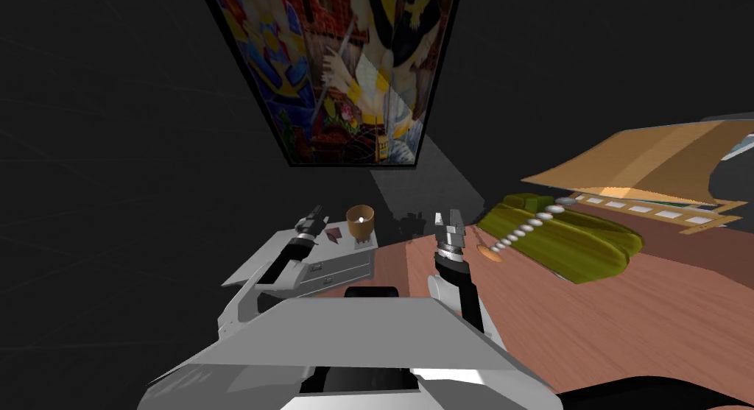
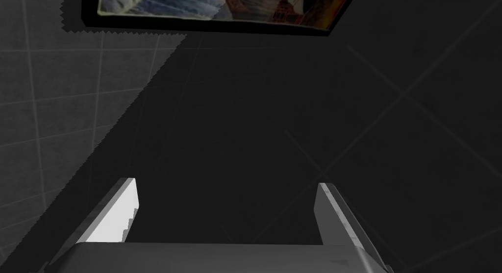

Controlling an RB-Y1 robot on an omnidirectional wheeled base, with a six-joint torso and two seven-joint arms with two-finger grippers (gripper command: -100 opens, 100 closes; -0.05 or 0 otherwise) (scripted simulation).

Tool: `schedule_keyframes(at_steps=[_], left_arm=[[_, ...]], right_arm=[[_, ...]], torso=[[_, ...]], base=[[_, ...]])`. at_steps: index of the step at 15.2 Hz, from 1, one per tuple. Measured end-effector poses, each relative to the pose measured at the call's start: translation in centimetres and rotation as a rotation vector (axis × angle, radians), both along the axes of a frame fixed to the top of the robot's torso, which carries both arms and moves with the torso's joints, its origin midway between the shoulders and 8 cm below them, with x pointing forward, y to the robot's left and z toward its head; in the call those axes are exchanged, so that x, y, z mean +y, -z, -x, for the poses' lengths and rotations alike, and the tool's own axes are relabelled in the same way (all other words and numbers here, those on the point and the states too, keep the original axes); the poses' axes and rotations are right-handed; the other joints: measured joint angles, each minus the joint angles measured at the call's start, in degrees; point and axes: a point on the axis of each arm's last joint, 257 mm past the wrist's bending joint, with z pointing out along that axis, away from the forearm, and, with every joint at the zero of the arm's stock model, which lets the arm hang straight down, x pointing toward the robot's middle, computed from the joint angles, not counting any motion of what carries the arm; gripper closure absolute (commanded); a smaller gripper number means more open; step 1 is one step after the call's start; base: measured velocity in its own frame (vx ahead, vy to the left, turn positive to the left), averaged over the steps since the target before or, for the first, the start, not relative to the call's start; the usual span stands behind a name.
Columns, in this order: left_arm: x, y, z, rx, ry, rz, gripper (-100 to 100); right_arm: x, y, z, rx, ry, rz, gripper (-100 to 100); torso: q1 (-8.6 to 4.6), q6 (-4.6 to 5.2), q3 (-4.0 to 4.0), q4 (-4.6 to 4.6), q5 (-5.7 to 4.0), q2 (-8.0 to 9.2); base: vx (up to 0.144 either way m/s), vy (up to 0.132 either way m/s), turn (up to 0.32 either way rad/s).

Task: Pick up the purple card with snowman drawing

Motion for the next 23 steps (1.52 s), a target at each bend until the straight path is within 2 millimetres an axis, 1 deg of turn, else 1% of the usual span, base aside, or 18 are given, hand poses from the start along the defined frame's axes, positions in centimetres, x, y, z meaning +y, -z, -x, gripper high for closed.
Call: schedule_keyframes(at_steps=[7, 13, 16, 18, 23], left_arm=[[1.9, 2.2, -1.4, 0.117, -0.027, 0.039, -100], [3.7, 5.0, -2.2, 0.226, -0.061, 0.078, -100], [4.7, 6.1, -2.4, 0.277, -0.080, 0.100, -100], [4.9, 6.8, -2.5, 0.306, -0.090, 0.109, -100], [6.4, 8.6, -2.7, 0.388, -0.125, 0.148, -100]], right_arm=[[0.0, 0.0, 0.0, 0.000, 0.000, 0.000, 0], [0.0, 0.0, 0.0, 0.000, 0.000, 0.000, 0], [0.0, 0.0, 0.0, 0.000, 0.000, 0.000, 0], [0.0, 0.0, 0.0, 0.000, 0.000, 0.000, 0], [0.0, 0.0, 0.0, 0.000, 0.000, 0.000, 0]], torso=[[0.06, -0.01, -0.02, -0.01, 0.02, -0.04], [0.06, -0.01, -0.01, 0.00, 0.02, -0.02], [0.02, -0.01, 0.00, 0.00, 0.01, 0.00], [-0.09, -0.07, -0.06, -0.02, -0.01, -0.11], [0.01, -0.01, 0.00, 0.00, 0.00, 0.00]], base=[[-0.036, 0.095, -0.184], [-0.054, 0.095, -0.216], [-0.058, 0.084, -0.210], [-0.030, 0.052, -0.084], [-0.064, 0.080, -0.222]])
